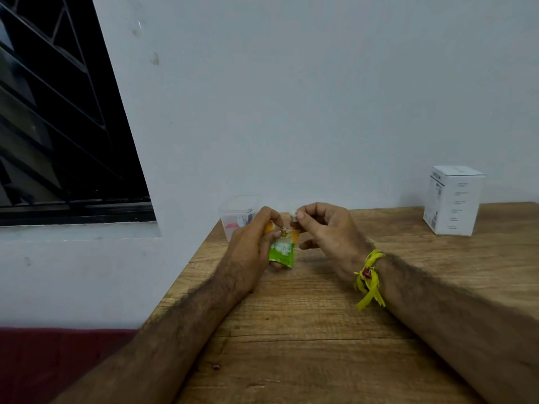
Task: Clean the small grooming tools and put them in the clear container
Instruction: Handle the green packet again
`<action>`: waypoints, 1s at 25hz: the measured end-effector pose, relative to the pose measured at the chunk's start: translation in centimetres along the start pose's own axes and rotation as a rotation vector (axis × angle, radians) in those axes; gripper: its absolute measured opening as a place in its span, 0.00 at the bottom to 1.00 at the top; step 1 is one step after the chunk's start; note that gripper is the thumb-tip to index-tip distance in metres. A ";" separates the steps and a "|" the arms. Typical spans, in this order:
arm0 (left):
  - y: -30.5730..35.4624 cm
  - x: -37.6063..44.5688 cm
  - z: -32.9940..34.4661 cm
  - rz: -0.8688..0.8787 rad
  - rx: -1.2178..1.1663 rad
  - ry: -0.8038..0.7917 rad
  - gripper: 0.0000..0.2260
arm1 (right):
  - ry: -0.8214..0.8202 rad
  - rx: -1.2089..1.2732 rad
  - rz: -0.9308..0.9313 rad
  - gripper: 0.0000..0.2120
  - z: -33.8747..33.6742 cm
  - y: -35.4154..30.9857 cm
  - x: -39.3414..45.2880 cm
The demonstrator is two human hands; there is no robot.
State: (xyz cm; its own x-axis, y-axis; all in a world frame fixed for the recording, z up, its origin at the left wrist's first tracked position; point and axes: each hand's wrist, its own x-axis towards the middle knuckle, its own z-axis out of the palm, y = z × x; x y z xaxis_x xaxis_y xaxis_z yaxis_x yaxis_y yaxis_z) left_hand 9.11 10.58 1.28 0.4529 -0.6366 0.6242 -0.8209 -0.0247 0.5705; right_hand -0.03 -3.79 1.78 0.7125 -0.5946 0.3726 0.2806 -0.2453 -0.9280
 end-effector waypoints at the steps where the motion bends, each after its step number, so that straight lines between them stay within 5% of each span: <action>1: 0.0 0.0 0.0 -0.004 -0.003 0.000 0.05 | 0.003 0.000 -0.021 0.05 -0.1 0.0 0.1; 9: -0.5 0.1 0.1 0.006 0.031 0.027 0.06 | -0.121 -0.323 -0.219 0.02 -0.3 0.8 0.2; 25: -0.4 0.1 0.0 0.001 0.006 0.012 0.03 | -0.094 -0.328 -0.163 0.03 -0.4 1.1 0.5</action>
State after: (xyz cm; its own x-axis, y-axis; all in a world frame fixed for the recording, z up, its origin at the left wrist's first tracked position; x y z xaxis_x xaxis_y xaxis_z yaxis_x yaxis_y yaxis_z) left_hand 9.43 10.53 1.07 0.4566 -0.6273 0.6309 -0.8234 -0.0293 0.5667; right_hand 0.32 -4.66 0.97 0.7359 -0.4582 0.4985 0.1851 -0.5720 -0.7991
